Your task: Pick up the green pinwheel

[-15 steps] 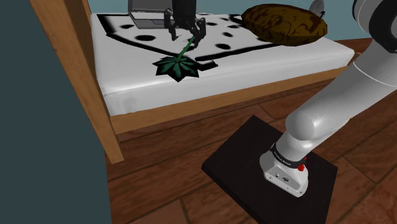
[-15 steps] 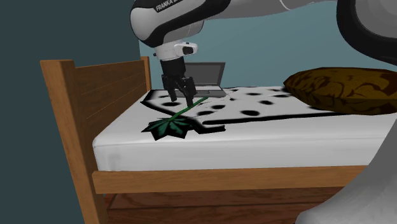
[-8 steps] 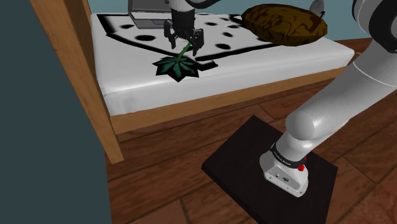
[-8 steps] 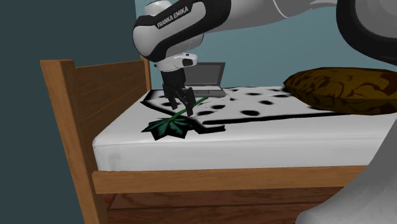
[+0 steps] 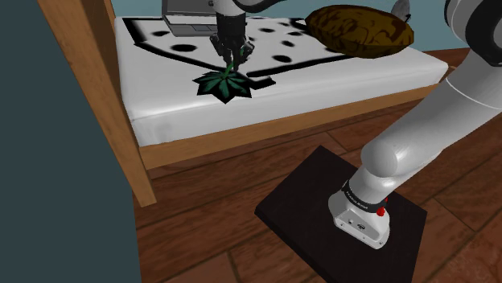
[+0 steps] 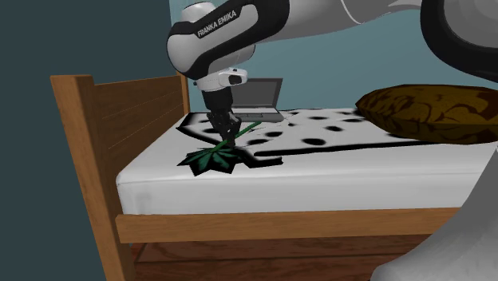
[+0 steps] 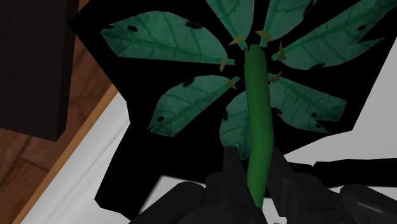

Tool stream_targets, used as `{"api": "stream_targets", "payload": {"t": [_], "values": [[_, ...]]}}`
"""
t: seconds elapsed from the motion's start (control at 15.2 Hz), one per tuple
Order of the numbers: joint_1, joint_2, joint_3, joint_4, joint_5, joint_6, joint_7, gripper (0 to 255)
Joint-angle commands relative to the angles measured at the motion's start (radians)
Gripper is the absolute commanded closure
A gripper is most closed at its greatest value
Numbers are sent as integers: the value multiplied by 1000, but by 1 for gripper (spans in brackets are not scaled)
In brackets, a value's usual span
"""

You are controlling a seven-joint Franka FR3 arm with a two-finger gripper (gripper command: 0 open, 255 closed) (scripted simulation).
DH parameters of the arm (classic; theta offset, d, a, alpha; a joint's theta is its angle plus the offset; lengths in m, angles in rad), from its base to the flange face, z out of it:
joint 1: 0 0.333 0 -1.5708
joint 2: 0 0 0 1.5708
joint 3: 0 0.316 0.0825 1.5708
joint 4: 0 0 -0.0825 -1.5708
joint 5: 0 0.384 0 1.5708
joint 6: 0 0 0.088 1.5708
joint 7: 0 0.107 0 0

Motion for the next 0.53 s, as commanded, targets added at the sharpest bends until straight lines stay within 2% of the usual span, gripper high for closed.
{"api": "stream_targets", "payload": {"t": [0.0, 0.13, 0.46], "values": [[0, 0, 0, 0, 0, 0, 0, 255], [0, 0, 0, 1, 0, -1, -1, 255], [-1, 4, 0, 71, 0, -67, -12, 255]]}}
